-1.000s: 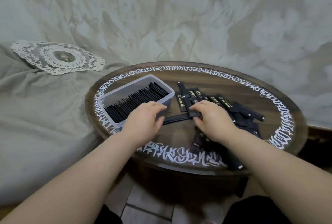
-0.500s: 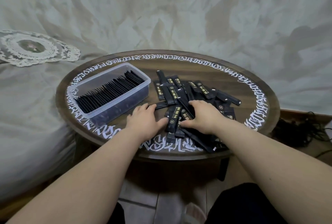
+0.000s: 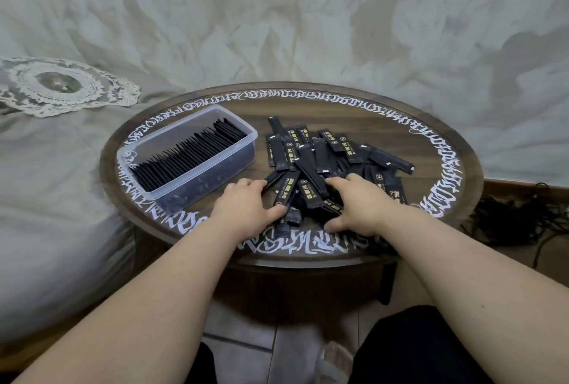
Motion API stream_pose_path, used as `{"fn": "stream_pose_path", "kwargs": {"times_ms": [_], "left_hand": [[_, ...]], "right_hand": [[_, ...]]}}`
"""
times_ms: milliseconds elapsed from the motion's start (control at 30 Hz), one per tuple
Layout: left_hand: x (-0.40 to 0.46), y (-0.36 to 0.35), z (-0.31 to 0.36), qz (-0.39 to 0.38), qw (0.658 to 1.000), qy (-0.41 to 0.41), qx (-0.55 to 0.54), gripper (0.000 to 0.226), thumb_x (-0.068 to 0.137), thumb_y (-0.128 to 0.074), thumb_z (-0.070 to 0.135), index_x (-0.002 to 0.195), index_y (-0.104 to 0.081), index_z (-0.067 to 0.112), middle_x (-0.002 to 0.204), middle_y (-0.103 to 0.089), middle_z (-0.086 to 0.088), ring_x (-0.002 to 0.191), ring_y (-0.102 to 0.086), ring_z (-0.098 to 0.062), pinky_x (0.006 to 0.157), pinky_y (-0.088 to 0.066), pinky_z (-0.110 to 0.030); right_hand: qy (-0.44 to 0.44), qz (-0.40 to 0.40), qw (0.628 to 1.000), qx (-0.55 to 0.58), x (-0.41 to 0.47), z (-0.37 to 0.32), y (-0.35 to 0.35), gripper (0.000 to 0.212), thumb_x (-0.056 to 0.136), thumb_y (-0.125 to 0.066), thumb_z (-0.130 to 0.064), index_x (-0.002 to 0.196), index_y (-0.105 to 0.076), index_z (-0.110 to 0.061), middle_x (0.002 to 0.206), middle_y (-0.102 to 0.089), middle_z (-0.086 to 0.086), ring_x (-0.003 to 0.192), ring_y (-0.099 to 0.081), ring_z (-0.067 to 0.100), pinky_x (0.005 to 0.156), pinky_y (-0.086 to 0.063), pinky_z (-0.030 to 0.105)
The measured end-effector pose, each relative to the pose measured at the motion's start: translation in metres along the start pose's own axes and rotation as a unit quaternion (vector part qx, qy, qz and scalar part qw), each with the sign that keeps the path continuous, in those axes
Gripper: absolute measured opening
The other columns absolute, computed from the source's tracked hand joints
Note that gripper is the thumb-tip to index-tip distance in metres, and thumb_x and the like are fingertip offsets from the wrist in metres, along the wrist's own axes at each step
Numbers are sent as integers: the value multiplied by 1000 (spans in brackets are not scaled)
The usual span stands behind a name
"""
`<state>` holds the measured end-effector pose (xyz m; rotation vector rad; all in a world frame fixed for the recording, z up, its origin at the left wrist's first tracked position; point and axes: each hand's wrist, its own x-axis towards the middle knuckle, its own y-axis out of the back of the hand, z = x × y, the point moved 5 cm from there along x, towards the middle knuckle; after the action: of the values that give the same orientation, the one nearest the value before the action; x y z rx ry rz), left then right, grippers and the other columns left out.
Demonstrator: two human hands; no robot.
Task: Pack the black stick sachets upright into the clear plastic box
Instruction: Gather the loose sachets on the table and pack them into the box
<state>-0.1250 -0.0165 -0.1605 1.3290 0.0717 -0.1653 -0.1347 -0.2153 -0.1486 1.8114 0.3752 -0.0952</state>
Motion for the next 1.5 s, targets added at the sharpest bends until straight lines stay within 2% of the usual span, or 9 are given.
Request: {"fn": "stream_pose_path", "kwargs": {"times_ms": [200, 400, 500, 600, 800, 1000, 1167, 1333, 1500], "left_hand": [[-6, 9, -7, 15, 998, 15, -54, 65, 88, -57, 54, 142, -43, 20, 138, -51, -5, 123, -51, -23, 100, -44, -37], [-16, 47, -18, 169, 981, 14, -90, 39, 92, -57, 31, 130, -57, 22, 129, -59, -1, 118, -54, -21, 100, -44, -37], [-23, 65, -32, 266, 961, 19, -80, 35, 92, -57, 25, 127, -60, 20, 124, -61, -2, 115, -53, -24, 98, -43, -38], [-27, 68, -55, 304, 948, 67, -71, 37, 93, -56, 26, 129, -58, 19, 130, -57, -3, 120, -45, -28, 102, -35, -38], [-33, 73, -83, 325, 930, 153, -82, 37, 95, -51, 30, 130, -56, 22, 135, -52, -4, 127, -38, -30, 103, -33, -42], [-33, 62, -116, 340, 863, 251, -275, 71, 89, -62, 31, 148, -28, 13, 154, -26, -11, 143, -19, -27, 115, -17, -39], [-21, 54, -115, 350, 815, 252, -387, 88, 80, -72, 33, 150, -22, 13, 153, -27, -10, 140, -29, -26, 116, -27, -42], [-10, 45, -118, 328, 801, 276, -417, 70, 84, -62, 41, 141, -35, 12, 140, -44, -11, 126, -45, -31, 105, -39, -49], [-5, 46, -117, 301, 813, 313, -387, 46, 90, -56, 34, 128, -46, 10, 131, -45, -12, 110, -51, -31, 85, -41, -38]], "right_hand": [[9, 111, 992, 64, 16, -19, -1, 75, 80, -73, -39, 141, -39, -13, 134, -50, 10, 121, -49, 28, 99, -42, 37], [-8, 150, 980, 131, 22, -21, -2, 84, 77, -72, -48, 145, -33, -16, 138, -43, 6, 126, -43, 24, 101, -37, 33], [-9, 145, 983, 112, 21, -26, -3, 92, 75, -71, -56, 146, -30, -16, 146, -34, 7, 133, -34, 26, 108, -33, 37], [9, 117, 989, 93, 23, -44, -5, 99, 72, -68, -63, 149, -24, -18, 153, -23, 7, 139, -24, 30, 113, -27, 41], [-43, 95, 990, 97, 40, -70, -10, 85, 83, -47, -70, 146, -28, -17, 152, -25, 10, 138, -23, 34, 109, -28, 46], [-78, 143, 984, 76, 45, -79, -19, 82, 83, -50, -68, 144, -29, -18, 150, -28, 8, 138, -23, 31, 105, -33, 48], [-108, 170, 976, 78, 53, -80, -18, 83, 78, -60, -64, 141, -33, -18, 149, -30, 9, 135, -25, 33, 104, -33, 44], [-139, 165, 970, 113, 61, -71, -15, 75, 79, -67, -52, 140, -36, -22, 150, -26, 14, 133, -26, 38, 107, -29, 40], [-127, 173, 963, 166, 64, -62, -13, 67, 80, -71, -34, 139, -42, -25, 136, -43, 13, 121, -47, 32, 100, -38, 34]]}}
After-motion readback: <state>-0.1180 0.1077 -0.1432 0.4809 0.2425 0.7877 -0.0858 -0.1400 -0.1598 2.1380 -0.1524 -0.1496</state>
